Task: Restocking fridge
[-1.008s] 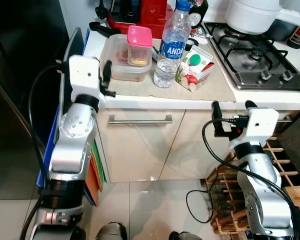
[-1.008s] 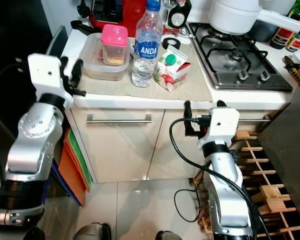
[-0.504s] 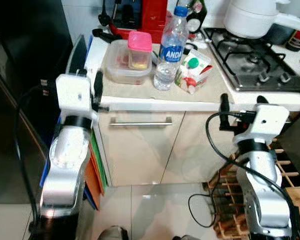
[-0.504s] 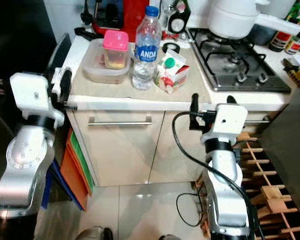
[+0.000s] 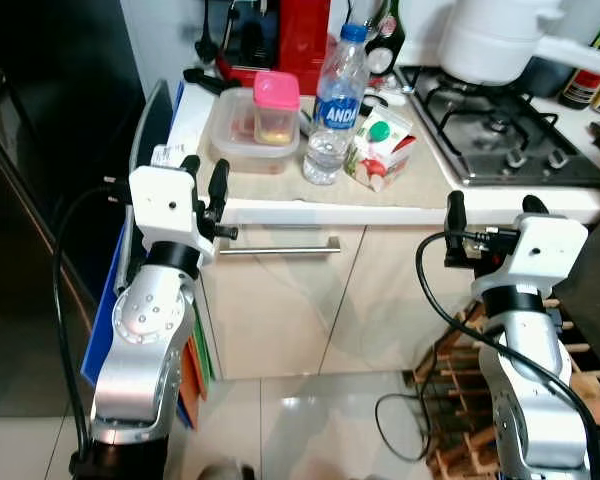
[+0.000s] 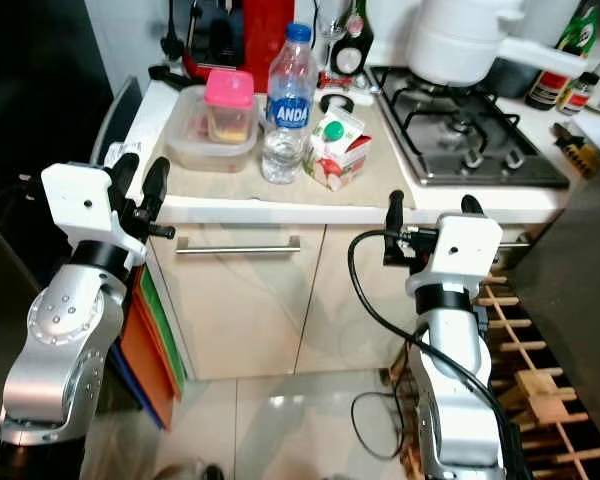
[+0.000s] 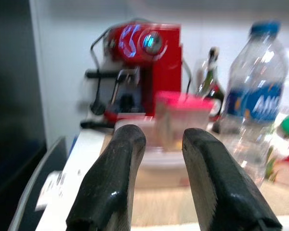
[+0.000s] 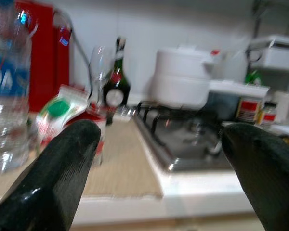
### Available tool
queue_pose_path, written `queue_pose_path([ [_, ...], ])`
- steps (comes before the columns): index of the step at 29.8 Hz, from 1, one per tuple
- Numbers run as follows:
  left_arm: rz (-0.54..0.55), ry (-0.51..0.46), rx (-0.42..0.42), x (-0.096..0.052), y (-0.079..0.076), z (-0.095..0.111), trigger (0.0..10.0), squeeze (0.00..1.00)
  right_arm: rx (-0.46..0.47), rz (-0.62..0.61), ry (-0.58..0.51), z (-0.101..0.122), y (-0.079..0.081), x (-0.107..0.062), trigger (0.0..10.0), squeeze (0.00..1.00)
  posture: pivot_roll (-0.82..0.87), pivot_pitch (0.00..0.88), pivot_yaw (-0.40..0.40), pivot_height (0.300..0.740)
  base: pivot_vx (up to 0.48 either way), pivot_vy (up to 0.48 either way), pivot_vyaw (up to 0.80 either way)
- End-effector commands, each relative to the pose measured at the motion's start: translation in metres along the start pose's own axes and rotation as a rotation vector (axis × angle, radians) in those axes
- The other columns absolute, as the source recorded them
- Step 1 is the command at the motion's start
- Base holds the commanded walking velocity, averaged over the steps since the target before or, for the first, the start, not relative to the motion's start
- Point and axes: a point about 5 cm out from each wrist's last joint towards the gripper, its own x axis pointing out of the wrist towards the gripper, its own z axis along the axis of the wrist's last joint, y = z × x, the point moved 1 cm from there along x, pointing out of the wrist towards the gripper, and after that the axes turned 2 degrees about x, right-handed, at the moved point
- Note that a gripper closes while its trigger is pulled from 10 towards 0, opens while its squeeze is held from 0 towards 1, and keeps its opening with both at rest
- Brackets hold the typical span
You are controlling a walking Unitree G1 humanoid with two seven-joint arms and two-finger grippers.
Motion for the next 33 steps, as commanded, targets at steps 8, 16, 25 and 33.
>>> queue_pose_path([
  [8,-0.043,-0.148,0.006,0.018,-0.007,0.033,10.0,0.0,-0.041,-0.024,-0.061,0.011,-0.005,0.011,10.0,0.0,0.09,0.002,-0.025,0.74,0.471,0.0,0.0],
  [16,-0.066,-0.207,0.033,0.03,-0.009,0.046,10.0,0.0,-0.036,-0.023,-0.046,0.002,-0.001,0.011,10.0,0.0,0.09,0.0,-0.012,0.74,0.462,0.0,0.0],
  [25,-0.04,-0.202,0.136,0.045,-0.01,0.052,10.0,0.0,-0.042,-0.025,-0.045,-0.001,-0.001,0.01,10.0,0.0,0.09,0.0,-0.002,0.74,0.087,0.0,0.0],
  [33,-0.036,-0.188,0.016,0.048,-0.007,0.052,10.0,0.0,-0.046,-0.031,-0.041,-0.005,0.0,0.006,10.0,0.0,0.09,0.0,0.013,0.74,0.072,-0.095,0.0],
])
